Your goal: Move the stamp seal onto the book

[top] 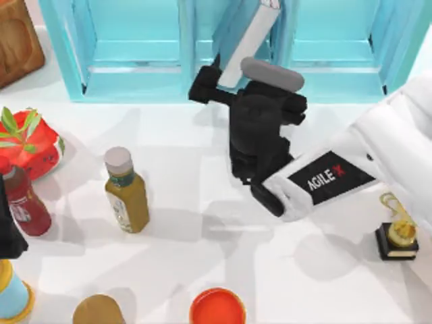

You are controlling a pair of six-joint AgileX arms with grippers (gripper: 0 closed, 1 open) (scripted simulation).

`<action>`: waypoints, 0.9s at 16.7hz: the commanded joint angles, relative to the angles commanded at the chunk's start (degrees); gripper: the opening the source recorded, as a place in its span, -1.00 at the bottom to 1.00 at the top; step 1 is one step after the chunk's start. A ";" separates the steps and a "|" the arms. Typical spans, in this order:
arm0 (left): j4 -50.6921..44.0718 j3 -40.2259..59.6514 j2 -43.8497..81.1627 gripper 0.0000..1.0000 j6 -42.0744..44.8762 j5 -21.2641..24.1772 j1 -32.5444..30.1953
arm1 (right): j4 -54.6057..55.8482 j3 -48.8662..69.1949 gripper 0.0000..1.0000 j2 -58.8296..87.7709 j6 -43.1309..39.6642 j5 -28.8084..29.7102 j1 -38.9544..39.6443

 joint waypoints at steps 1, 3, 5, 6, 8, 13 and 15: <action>0.00 0.00 0.00 1.00 0.00 0.00 0.00 | -1.21 2.53 1.00 1.23 -0.06 -0.63 -0.65; 0.00 0.00 0.00 1.00 0.00 0.00 0.00 | -4.04 8.02 1.00 3.86 -0.17 -2.12 -2.17; 0.00 0.00 0.00 1.00 0.00 0.00 0.00 | -6.97 13.59 1.00 6.34 -0.26 -3.67 -3.74; 0.00 0.00 0.00 1.00 0.00 0.00 0.00 | -8.26 16.04 1.00 7.37 -0.31 -4.36 -4.44; 0.00 0.00 0.00 1.00 0.00 0.00 0.00 | -10.06 19.25 1.00 8.84 -0.38 -5.32 -5.41; 0.00 0.00 0.00 1.00 0.00 0.00 0.00 | -10.53 20.05 1.00 9.23 -0.40 -5.57 -5.67; 0.00 0.00 0.00 1.00 0.00 0.00 0.00 | -10.53 20.05 0.70 9.23 -0.40 -5.57 -5.67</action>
